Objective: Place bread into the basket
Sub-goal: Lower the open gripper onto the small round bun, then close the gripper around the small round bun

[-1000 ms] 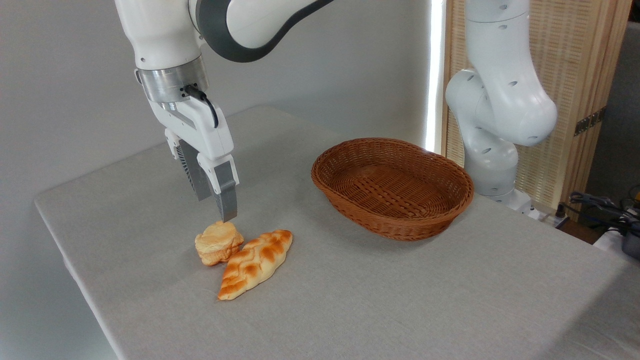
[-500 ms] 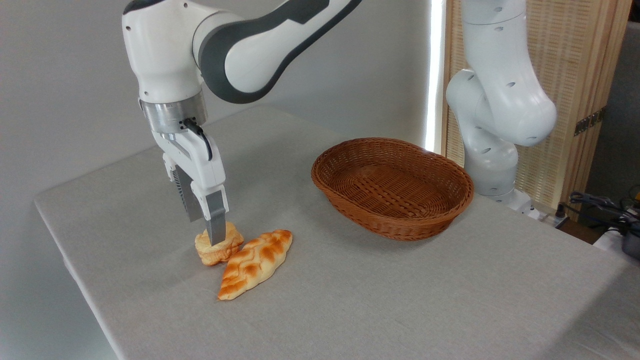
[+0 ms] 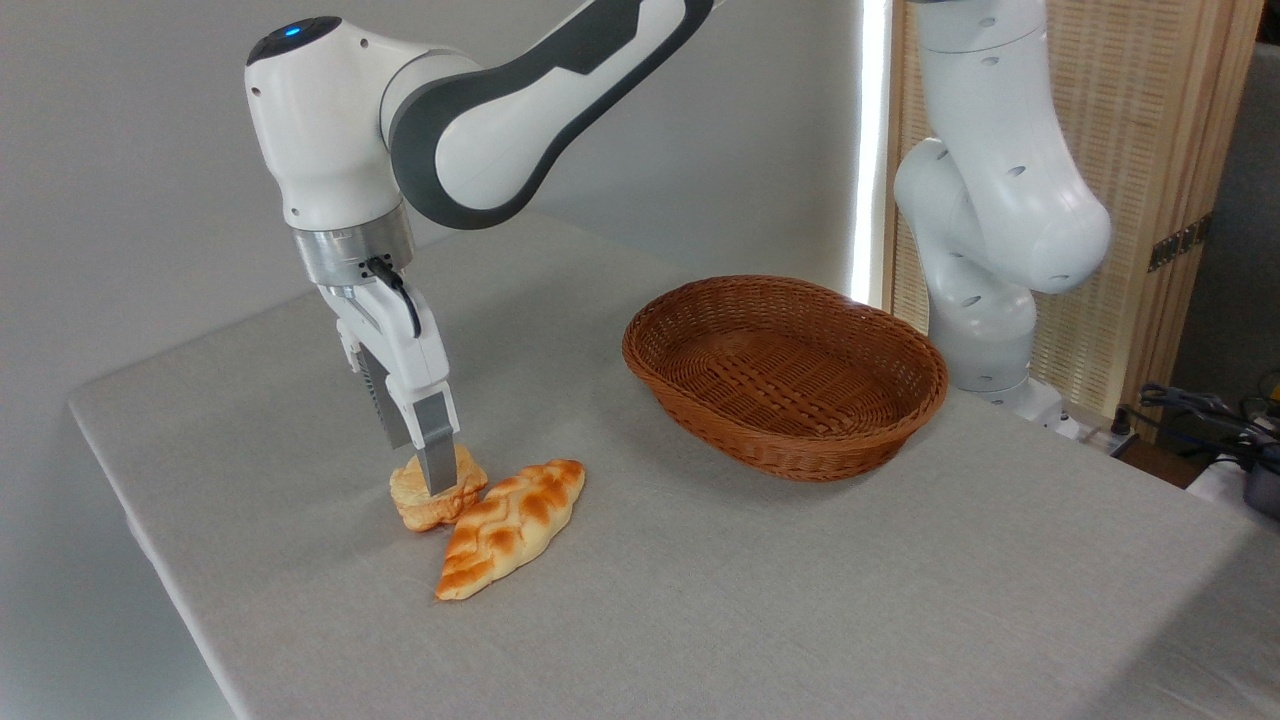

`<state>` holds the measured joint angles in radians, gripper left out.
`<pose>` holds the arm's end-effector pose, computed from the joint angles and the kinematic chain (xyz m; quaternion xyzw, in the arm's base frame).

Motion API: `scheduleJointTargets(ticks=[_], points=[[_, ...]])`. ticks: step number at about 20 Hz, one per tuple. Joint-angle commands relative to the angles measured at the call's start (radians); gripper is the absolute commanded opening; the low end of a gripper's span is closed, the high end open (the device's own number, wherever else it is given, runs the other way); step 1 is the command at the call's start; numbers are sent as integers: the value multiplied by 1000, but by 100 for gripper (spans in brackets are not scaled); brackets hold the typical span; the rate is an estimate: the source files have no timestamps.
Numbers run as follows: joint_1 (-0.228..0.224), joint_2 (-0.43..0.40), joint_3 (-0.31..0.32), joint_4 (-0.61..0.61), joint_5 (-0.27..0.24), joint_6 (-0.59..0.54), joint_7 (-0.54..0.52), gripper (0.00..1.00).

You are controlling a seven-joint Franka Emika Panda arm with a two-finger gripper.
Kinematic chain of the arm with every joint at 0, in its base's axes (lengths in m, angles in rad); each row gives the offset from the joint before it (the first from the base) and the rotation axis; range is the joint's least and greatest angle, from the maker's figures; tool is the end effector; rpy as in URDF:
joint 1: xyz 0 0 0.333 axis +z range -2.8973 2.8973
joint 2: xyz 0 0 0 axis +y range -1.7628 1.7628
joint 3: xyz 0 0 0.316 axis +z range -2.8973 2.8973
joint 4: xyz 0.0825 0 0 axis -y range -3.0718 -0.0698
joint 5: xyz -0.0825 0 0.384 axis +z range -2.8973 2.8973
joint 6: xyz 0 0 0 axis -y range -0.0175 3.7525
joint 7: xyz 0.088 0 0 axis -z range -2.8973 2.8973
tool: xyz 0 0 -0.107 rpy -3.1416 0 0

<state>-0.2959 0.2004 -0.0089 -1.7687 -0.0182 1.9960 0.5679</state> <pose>0.5917 -0.1870 0.4488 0.9078 -0.4192 0.0145 0.0074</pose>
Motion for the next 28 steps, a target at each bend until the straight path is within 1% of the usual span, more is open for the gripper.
scheduleJointTargets(ticks=[1,3,5,12,13,14,15,16,28], points=[[-8,16,4,-3,0,20,14,100],[-8,31,3,-2,3,26,15,100],[-8,37,3,-2,27,43,14,100],[-17,45,3,-3,30,41,9,100],[-16,45,3,-3,30,43,12,88],[-16,44,3,-2,29,46,12,73],[-16,44,3,-2,29,46,13,62],[-16,42,3,-2,29,44,15,56],[-16,39,3,-3,29,38,14,57]])
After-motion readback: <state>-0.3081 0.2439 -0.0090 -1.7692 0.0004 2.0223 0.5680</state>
